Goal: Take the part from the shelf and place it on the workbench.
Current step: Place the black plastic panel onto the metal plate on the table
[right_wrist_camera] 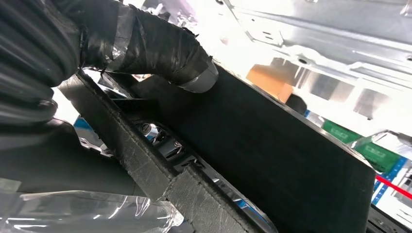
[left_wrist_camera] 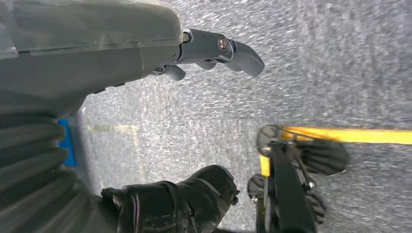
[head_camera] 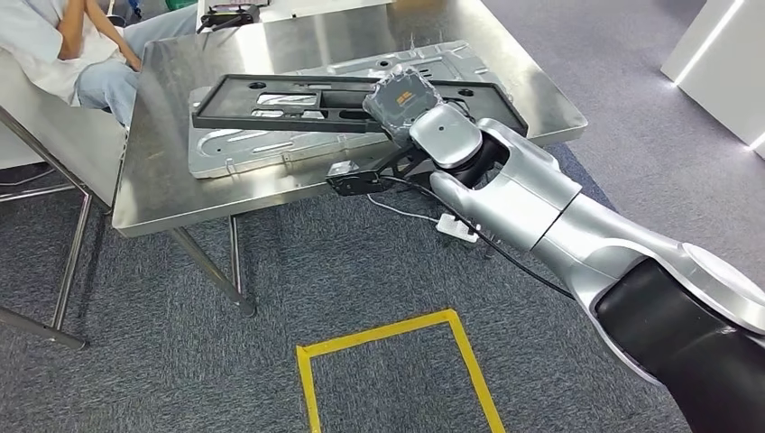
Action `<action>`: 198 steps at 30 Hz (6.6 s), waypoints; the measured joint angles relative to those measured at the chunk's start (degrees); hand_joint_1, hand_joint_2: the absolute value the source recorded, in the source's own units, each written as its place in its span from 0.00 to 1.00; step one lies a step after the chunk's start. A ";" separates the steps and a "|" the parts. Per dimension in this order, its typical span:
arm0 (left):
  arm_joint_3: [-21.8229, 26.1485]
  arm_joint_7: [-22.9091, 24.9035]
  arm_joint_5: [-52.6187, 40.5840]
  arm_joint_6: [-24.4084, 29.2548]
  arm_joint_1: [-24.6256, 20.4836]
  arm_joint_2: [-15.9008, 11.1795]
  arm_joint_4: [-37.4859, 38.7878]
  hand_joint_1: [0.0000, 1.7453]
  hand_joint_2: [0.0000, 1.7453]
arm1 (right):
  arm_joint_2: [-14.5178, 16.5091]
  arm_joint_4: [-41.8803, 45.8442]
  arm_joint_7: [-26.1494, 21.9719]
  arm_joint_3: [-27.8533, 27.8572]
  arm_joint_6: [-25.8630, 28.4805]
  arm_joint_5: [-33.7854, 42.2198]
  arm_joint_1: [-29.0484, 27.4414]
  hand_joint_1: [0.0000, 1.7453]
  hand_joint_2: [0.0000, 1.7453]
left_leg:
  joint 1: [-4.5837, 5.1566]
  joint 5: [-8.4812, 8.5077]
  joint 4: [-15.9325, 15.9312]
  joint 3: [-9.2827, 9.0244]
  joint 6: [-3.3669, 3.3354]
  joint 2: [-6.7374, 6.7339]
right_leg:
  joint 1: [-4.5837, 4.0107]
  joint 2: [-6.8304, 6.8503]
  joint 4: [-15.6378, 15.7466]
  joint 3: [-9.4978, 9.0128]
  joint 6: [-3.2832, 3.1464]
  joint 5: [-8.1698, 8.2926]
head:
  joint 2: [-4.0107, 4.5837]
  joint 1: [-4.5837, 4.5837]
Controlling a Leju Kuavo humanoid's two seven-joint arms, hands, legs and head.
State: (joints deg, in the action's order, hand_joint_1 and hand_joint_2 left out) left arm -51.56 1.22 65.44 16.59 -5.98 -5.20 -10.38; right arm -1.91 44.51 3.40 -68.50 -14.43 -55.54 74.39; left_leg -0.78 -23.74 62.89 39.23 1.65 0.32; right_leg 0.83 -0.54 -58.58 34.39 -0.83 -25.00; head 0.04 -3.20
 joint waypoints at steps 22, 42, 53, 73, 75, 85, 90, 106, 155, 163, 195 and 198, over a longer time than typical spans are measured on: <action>-0.37 -0.14 0.71 -0.11 -0.07 -0.08 0.00 0.00 1.00 | -0.54 -0.71 1.12 0.01 -0.32 1.49 -0.12 1.00 1.00 | 0.38 -3.70 -2.31 -3.88 -1.02 0.16 | -0.17 0.02 -0.14 2.31 -0.06 1.81 | -0.01 0.36; -0.28 -1.26 2.60 -0.40 -0.13 -0.04 0.00 0.00 1.00 | -1.16 -1.36 0.97 0.01 -0.20 1.40 -1.59 1.00 1.00 | 0.21 -0.52 -5.16 -3.99 -3.51 -0.11 | -0.26 0.01 -16.52 9.28 1.89 -6.18 | 0.00 0.49; -0.28 -1.25 2.53 -0.42 -0.07 0.06 0.00 0.00 1.00 | -1.44 -1.51 1.05 0.02 -0.12 1.33 -1.42 1.00 1.00 | 0.34 -4.33 -1.11 -3.49 -0.90 0.06 | -0.17 -0.07 0.06 1.95 -0.24 1.69 | -0.01 0.21; -0.31 0.30 1.40 -0.40 -0.40 0.10 0.00 0.00 1.00 | 4.08 -5.65 -3.33 -0.01 0.99 -1.12 -0.21 1.00 1.00 | 0.03 -0.88 -5.18 -4.35 -3.28 -0.04 | -0.14 0.19 -15.88 8.94 1.76 -5.30 | -0.01 0.47; -0.31 0.59 1.52 -0.40 -0.35 0.10 0.00 0.00 1.00 | 5.15 -6.56 -3.97 -0.02 1.06 -1.22 -0.14 1.00 1.00 | -0.04 -1.54 -4.79 -4.83 -3.00 0.21 | 0.00 0.26 -10.75 7.26 1.59 -1.20 | -0.01 0.49; -0.31 1.25 2.05 -0.34 -0.22 0.13 0.00 0.00 1.00 | 8.16 -8.94 -4.72 -0.07 1.35 -1.61 0.21 1.00 1.00 | -0.16 -6.49 3.40 -1.30 -0.04 0.14 | 0.11 -0.08 -0.20 1.63 -0.46 1.11 | -0.01 0.25; -0.31 1.14 2.32 -0.51 -0.04 0.13 0.00 0.00 1.00 | 8.78 -9.76 -4.97 -0.42 1.33 -1.62 -0.38 1.00 1.00 | -0.19 -3.70 6.62 2.38 -0.03 0.07 | -0.08 -0.24 -0.46 0.36 -0.64 -0.02 | 0.00 0.21; -0.31 1.14 2.57 -0.23 -0.03 0.13 0.00 0.00 1.00 | 9.17 -11.02 -5.00 -0.57 1.29 -1.13 -0.51 1.00 1.00 | 0.10 -1.45 -5.04 -4.97 -2.94 0.18 | -0.27 0.08 -9.70 6.53 1.32 -1.21 | 0.00 0.71; -0.33 0.29 1.73 1.11 0.04 0.12 0.00 0.00 1.00 | 7.61 -10.87 -3.44 -0.96 0.51 0.00 -1.53 1.00 1.00 | 0.10 -1.85 3.73 1.60 -0.44 -0.09 | -0.26 -0.46 -0.36 -0.34 -0.47 -0.69 | 0.00 0.23; -0.33 0.39 1.74 1.22 -0.13 0.15 0.00 0.00 1.00 | 7.54 -10.85 -3.44 -0.96 0.58 0.00 -1.35 1.00 1.00 | 0.12 -0.09 -4.99 -3.22 -2.61 -0.01 | -0.74 -0.19 -3.32 0.43 1.55 -3.37 | -0.01 0.47; -0.35 0.14 1.37 1.60 -0.08 0.18 0.00 0.00 1.00 | 5.75 -10.61 -2.46 -0.96 0.51 0.17 -1.82 1.00 1.00 | 0.02 -0.63 -4.93 -3.70 -3.01 -0.03 | -0.36 -0.06 -8.29 3.97 1.89 -4.63 | -0.01 0.42; -0.35 0.10 1.33 1.70 -0.10 0.17 0.00 0.00 1.00 | 5.36 -10.56 -2.31 -0.96 0.50 0.27 -2.45 1.00 1.00 | 0.19 -1.26 -4.82 -4.30 -3.47 0.04 | -0.34 -0.04 -16.82 9.40 1.87 -6.30 | -0.01 0.47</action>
State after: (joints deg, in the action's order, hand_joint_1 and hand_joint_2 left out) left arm -51.91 1.32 66.77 18.29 -6.08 -5.03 -10.38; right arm 3.45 33.95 1.09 -69.46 -13.92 -55.27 71.93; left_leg -0.59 -25.00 58.07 34.93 -1.81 0.35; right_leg 0.49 -0.58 -75.40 43.79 1.04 -31.30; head 0.04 -2.72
